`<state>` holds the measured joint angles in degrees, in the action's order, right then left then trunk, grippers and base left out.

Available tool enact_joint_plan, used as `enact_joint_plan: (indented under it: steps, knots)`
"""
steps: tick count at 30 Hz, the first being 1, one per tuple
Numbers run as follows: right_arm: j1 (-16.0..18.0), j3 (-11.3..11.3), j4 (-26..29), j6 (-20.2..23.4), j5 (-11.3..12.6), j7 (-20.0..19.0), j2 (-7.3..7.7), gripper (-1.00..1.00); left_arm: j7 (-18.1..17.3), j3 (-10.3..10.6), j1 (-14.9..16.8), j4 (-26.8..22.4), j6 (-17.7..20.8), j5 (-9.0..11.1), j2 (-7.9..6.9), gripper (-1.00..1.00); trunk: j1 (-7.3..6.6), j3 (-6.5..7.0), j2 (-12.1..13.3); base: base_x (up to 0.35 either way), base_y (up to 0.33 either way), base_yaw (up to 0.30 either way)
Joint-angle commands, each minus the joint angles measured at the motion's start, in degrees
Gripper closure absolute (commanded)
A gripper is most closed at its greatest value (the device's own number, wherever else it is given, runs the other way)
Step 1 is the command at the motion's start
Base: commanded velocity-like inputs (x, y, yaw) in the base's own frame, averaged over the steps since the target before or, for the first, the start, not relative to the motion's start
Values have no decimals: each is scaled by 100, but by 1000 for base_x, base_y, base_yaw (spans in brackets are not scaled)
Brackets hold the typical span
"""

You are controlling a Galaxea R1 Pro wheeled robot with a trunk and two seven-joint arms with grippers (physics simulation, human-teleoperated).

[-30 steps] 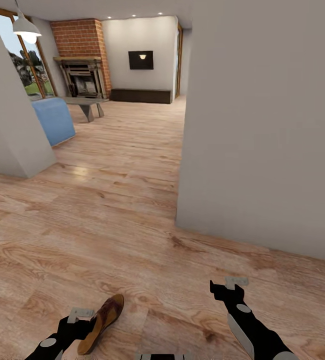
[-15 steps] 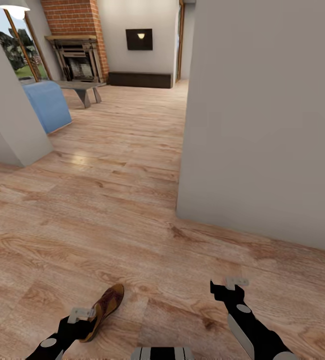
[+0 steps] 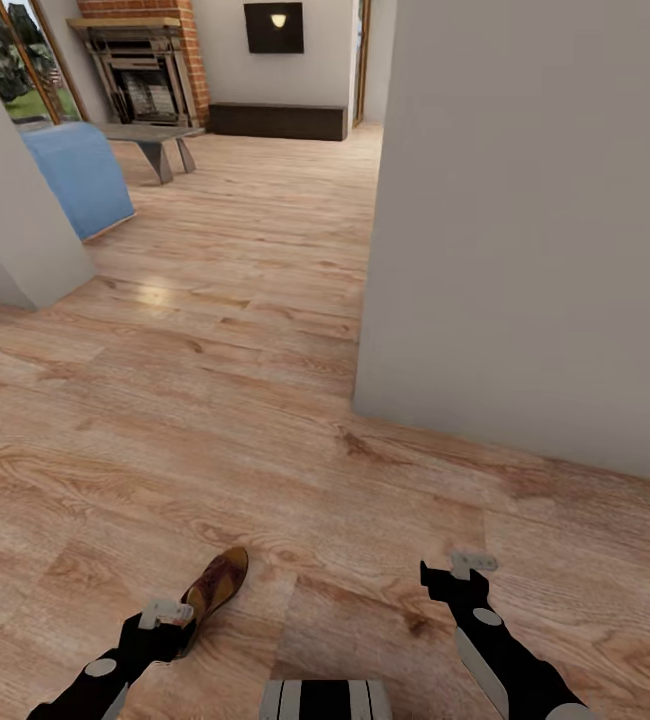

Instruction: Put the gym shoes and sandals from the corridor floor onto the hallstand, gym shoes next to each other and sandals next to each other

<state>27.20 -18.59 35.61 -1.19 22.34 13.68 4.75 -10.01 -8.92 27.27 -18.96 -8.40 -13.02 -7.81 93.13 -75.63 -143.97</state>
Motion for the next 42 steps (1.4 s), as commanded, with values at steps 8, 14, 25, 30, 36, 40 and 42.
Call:
enact_joint_plan:
  steps: [8,14,25,30,36,40,42]
  knots:
    - [4,-48,7,-17,54,47,16,-100,-465,-58,107,-177,13,-371,-7,-100,-1,-6,-2,0,0,0]
    - [4,-48,6,-14,51,47,17,-100,-499,-51,111,-178,7,-399,-11,-100,-1,-7,-2,0,0,0]
    - [4,-48,7,-7,51,47,17,-100,-509,-46,104,-157,3,-410,-13,-100,-1,-7,-2,73,11,0]
    - [4,-48,7,-12,58,47,16,-100,-510,-34,98,-156,-13,-406,-8,-100,-1,-7,-2,178,42,0]
    - [4,-48,7,-12,58,47,15,-100,-510,-31,76,-158,-37,-404,-9,-100,-1,-7,-2,26,6,0]
    - [4,-48,7,-12,59,47,16,-100,-511,-31,61,-164,-49,-402,-13,-100,-1,-7,-2,8,2,-17]
    - [4,-48,10,-12,59,47,16,-100,-511,-31,57,-166,-52,-399,-15,-100,-1,-7,-2,4,1,-116]
